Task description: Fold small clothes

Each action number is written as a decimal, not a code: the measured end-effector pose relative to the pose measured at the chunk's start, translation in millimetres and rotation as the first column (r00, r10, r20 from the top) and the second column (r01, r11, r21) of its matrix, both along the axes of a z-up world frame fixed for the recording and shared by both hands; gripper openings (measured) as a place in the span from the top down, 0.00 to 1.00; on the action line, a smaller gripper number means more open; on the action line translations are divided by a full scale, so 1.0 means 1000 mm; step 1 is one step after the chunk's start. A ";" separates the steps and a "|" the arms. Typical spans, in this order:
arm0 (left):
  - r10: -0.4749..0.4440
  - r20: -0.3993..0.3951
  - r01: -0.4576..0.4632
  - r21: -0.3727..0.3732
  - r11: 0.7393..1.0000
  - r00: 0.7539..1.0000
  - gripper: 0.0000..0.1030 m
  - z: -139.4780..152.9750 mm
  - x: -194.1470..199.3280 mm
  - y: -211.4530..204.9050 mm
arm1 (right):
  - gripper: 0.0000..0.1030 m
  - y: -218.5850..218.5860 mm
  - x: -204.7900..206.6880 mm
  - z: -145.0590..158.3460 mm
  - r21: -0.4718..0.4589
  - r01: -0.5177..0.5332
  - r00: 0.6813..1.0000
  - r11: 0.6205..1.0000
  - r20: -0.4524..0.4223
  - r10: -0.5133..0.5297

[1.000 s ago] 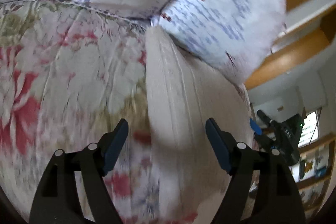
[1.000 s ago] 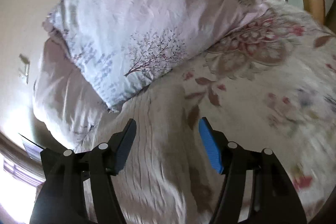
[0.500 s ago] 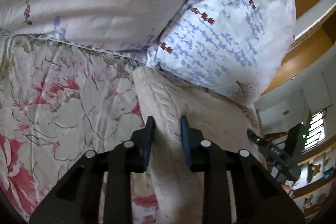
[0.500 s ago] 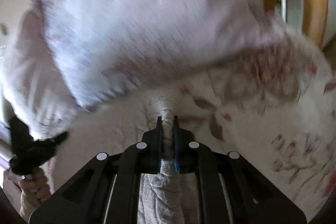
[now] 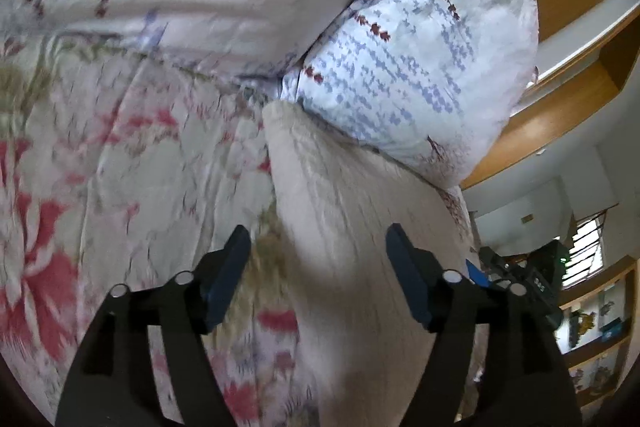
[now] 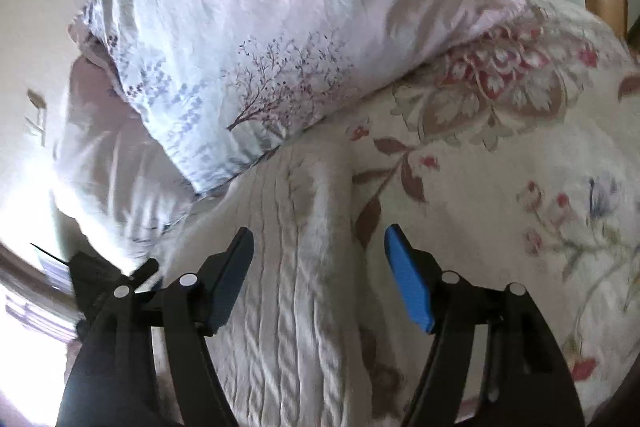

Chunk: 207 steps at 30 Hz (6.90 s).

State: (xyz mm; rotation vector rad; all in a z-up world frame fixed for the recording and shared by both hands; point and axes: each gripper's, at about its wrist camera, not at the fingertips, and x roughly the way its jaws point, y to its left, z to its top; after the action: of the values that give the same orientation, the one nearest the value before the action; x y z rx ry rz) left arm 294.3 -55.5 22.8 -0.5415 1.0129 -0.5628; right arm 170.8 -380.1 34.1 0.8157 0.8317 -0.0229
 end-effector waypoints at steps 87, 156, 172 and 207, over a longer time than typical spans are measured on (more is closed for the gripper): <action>-0.146 0.352 -0.087 0.569 0.818 0.925 0.39 0.015 -0.125 0.043 | 0.61 0.227 0.014 0.014 -0.422 -0.386 0.900 0.820 0.024 0.436; 0.107 0.342 -0.310 0.621 0.720 0.934 0.02 -0.013 -0.173 0.068 | 0.10 0.248 -0.057 0.005 -0.565 -0.262 0.956 0.782 -0.045 0.288; 0.140 0.268 -0.286 0.652 0.702 0.953 0.02 -0.029 -0.180 0.070 | 0.02 0.266 -0.062 -0.010 -0.563 -0.269 0.960 0.781 -0.090 0.266; 0.112 0.263 -0.257 0.626 0.736 0.958 0.02 -0.034 -0.184 0.070 | 0.01 0.280 -0.059 -0.016 -0.627 -0.267 0.963 0.732 -0.155 0.219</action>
State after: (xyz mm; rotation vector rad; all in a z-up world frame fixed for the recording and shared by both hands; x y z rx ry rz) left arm 110.4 14.2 -10.7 0.0548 0.8679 -0.0507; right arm 112.0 -100.1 17.9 0.0428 0.9148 -0.1015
